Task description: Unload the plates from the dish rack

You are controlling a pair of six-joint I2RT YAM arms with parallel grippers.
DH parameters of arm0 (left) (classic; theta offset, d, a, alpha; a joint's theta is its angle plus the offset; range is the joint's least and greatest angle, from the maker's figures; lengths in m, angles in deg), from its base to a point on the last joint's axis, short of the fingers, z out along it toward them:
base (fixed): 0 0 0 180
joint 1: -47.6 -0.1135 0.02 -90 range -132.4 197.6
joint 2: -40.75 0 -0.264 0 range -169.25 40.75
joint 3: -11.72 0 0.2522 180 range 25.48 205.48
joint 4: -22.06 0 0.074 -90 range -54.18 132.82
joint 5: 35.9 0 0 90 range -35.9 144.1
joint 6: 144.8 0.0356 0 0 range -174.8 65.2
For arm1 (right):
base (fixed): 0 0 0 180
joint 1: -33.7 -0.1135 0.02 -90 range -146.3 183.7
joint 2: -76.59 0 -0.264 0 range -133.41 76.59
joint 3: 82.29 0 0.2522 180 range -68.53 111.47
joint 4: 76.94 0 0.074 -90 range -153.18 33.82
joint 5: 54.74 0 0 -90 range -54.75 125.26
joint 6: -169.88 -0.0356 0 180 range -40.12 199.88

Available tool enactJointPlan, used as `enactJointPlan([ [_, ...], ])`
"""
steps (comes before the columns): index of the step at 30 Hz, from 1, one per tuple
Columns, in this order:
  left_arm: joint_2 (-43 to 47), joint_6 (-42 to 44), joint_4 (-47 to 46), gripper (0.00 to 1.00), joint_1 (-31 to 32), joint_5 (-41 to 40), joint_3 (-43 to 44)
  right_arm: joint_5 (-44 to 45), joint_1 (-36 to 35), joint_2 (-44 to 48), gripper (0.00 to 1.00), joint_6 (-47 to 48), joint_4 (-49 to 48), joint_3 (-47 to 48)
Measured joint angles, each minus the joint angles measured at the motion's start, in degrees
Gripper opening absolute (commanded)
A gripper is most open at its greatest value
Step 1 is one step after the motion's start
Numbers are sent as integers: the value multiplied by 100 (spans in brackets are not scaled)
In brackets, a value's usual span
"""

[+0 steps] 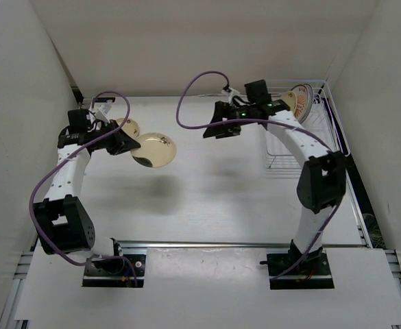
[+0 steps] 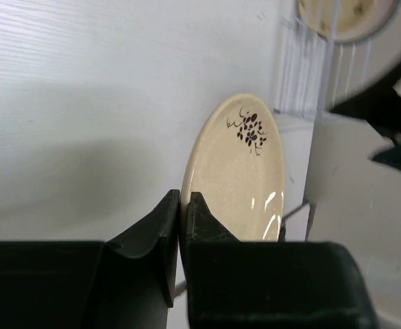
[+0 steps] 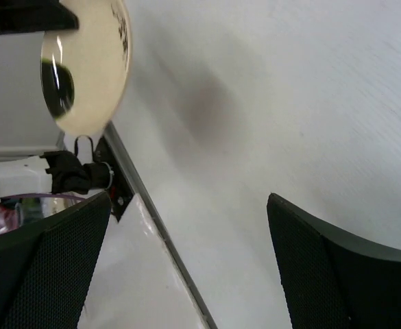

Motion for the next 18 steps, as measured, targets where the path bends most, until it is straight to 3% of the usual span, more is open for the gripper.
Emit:
enactJointPlan([
  [7,-798,-992,-74,10,-728,-922,411,299,555,1569,97,501,378,-787],
  [13,-2218,-1364,-203,10,-1237,-1064,1716,262,835,2684,97,1038,914,-1460],
  [18,-3348,-1235,-389,10,-1429,-793,2933,238,1414,2870,97,1504,1624,-1659],
])
